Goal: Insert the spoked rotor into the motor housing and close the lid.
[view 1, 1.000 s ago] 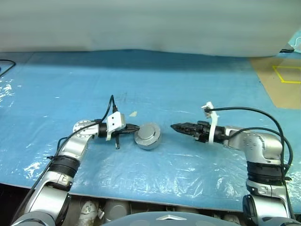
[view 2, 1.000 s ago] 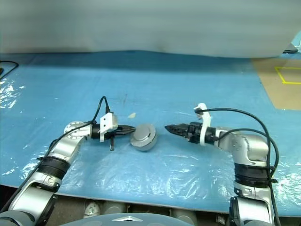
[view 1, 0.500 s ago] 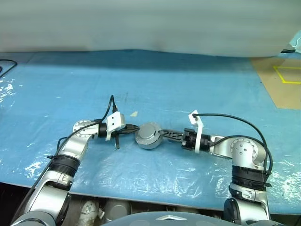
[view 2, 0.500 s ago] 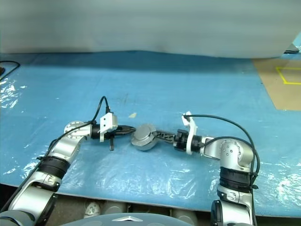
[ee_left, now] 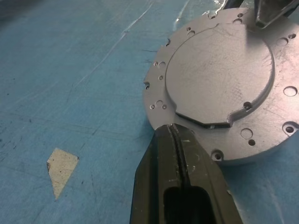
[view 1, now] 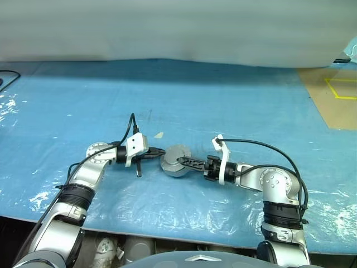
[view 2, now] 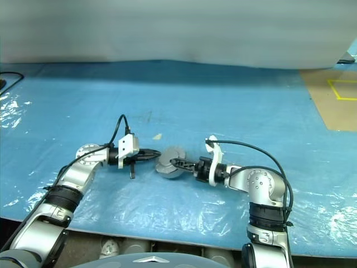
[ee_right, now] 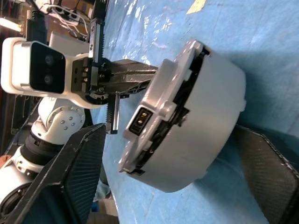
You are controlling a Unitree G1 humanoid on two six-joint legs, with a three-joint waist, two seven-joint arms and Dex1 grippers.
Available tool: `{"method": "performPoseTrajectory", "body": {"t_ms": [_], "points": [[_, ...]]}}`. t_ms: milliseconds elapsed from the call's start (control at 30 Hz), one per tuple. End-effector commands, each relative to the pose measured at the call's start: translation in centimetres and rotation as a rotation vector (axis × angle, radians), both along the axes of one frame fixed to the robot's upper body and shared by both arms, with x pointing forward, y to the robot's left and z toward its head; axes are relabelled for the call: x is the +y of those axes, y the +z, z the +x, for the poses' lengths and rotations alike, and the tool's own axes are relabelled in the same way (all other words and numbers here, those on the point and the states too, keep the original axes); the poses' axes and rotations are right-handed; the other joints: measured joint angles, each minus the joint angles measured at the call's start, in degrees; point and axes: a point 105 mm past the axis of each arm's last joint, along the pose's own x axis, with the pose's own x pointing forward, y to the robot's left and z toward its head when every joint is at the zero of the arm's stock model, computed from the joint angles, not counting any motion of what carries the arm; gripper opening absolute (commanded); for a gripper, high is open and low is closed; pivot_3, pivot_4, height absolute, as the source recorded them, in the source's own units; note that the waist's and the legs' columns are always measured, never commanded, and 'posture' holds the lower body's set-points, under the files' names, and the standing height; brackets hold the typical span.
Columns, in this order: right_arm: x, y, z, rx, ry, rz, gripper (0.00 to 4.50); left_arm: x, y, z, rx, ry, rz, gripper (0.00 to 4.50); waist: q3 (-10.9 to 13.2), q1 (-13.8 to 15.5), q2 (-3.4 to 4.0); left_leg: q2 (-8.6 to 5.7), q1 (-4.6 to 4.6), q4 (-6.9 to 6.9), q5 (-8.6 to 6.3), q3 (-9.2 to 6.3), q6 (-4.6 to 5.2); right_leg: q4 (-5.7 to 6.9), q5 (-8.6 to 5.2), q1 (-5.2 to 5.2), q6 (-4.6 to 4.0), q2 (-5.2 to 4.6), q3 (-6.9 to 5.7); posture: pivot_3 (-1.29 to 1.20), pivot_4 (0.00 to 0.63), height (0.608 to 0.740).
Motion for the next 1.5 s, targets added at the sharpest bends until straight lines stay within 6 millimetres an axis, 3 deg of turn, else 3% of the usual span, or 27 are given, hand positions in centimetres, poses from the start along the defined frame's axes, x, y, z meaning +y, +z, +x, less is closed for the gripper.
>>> {"method": "performPoseTrajectory", "body": {"t_ms": [33,133,467,567,700,1000,1233,1367,1500], "points": [[-0.3,0.3,0.5,-0.028,-0.03,0.001,3.14,-0.2,-2.0,-0.8,0.06,-0.029,0.059,0.0,0.0,-0.01,0.01,0.0,0.0,0.0,0.0,-0.01,0.0,0.0,0.03,0.0,0.06,0.0,-0.01,0.0,0.15,0.74],[0.0,0.7,0.3,-0.042,-0.018,0.023,2.38,-0.5,-1.9,-0.7,0.059,-0.033,0.054,0.0,-0.03,0.02,0.04,-0.01,0.04,0.01,0.0,-0.01,0.0,0.01,-0.01,0.05,-0.01,-0.02,-0.01,0.0,0.15,0.74],[0.8,1.4,0.2,-0.054,-0.005,0.074,2.35,-0.3,-1.1,-0.2,0.044,-0.03,0.042,0.0,-0.03,-0.02,0.04,-0.02,0.07,0.04,0.0,-0.01,0.0,0.02,-0.01,0.08,-0.01,-0.04,-0.01,0.0,0.15,0.74],[0.7,1.4,0.6,-0.048,-0.022,0.067,2.35,-0.4,1.1,0.6,0.055,0.003,-0.074,0.0,-0.02,-0.13,0.04,-0.02,0.06,0.05,0.0,-0.01,0.0,0.03,-0.01,0.08,-0.01,-0.04,-0.01,0.0,0.15,0.74],[0.3,1.2,1.5,-0.033,-0.067,0.075,2.35,0.3,7.2,0.4,0.194,0.005,-0.412,0.0,0.07,-0.36,-0.04,0.0,-0.15,0.1,0.01,0.0,-0.01,0.13,0.0,-0.17,-0.06,0.01,-0.02,0.0,0.15,0.74],[-1.3,2.8,4.3,-0.027,-0.218,0.211,2.35,3.8,12.4,3.0,0.306,0.195,-0.736,0.0,0.21,-0.3,0.01,-0.06,-0.35,0.06,0.0,-0.01,-0.03,0.08,0.06,-0.3,0.0,0.15,-0.13,0.0,0.15,0.74],[-1.0,4.8,5.5,-0.062,-0.252,0.279,2.35,5.3,13.6,4.3,0.459,0.301,-0.965,0.0,0.29,-0.43,0.02,-0.04,-0.44,0.09,0.01,-0.14,-0.04,0.1,0.09,-0.3,0.05,0.18,-0.25,0.0,0.15,0.74],[-1.1,7.1,6.6,-0.117,-0.297,0.359,2.35,4.7,13.0,4.1,0.529,0.319,-1.019,0.0,0.35,-0.42,0.03,-0.03,-0.54,0.09,-0.01,-0.22,-0.07,0.09,0.11,-0.35,0.08,0.22,-0.3,0.0,0.15,0.74],[-1.1,8.8,7.4,-0.154,-0.328,0.415,2.35,4.6,13.3,4.3,0.596,0.319,-1.121,0.94,0.38,-0.28,0.01,-0.03,-0.64,0.11,-0.01,-0.3,-0.07,0.09,0.11,-0.34,0.08,0.21,-0.4,0.0,0.15,0.74]]}}
